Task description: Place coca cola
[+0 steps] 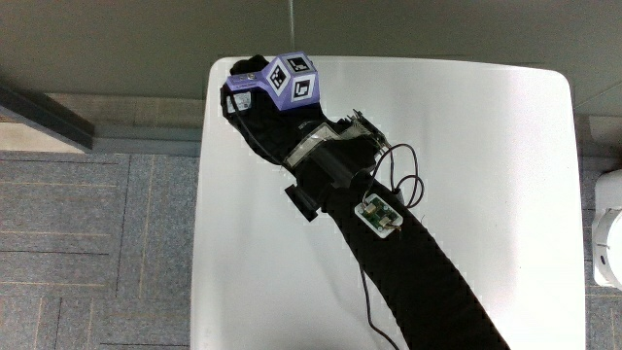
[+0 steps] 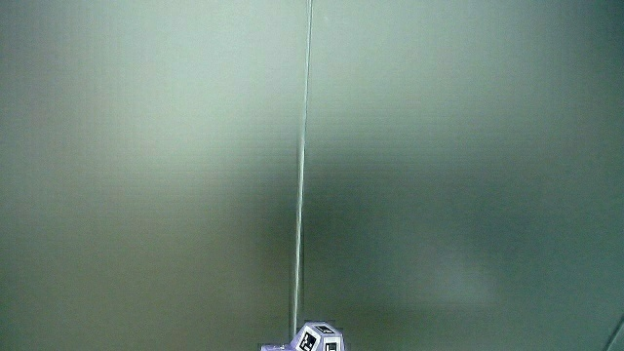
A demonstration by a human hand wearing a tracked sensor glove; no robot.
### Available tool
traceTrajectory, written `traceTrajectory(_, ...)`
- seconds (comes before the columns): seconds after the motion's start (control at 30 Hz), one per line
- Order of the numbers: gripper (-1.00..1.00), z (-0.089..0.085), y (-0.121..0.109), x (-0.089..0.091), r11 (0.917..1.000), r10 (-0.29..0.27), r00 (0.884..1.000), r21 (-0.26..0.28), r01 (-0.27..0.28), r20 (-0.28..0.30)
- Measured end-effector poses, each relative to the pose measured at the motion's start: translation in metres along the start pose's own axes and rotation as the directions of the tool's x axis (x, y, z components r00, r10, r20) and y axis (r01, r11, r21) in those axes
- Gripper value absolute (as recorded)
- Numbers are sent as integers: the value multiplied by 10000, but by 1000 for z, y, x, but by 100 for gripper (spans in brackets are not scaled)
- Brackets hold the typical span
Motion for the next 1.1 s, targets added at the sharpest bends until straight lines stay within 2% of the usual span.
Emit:
traceTrajectory(0.3, -100, -5, -5, 2, 9999, 117, 9997, 47, -118, 220)
traceTrajectory(0.5, -100, -9, -8, 2, 9999, 118, 9988, 52, -121, 476)
traceTrajectory(0.57, -100, -12, -7, 5, 9999, 156, 9994, -18, -156, 303)
traceTrajectory(0.77, -100, -11, -10, 5, 9998, 86, 9988, 164, -95, 489)
traceTrajectory(0.8, -100, -11, -10, 5, 9998, 185, 9991, 53, -188, 374)
traceTrajectory(0.97, -100, -8, -16, 4, 9990, 402, 9984, 174, -409, 386)
traceTrajectory(1.1, -100, -12, -16, 10, 9984, 529, 9978, 183, -537, 397)
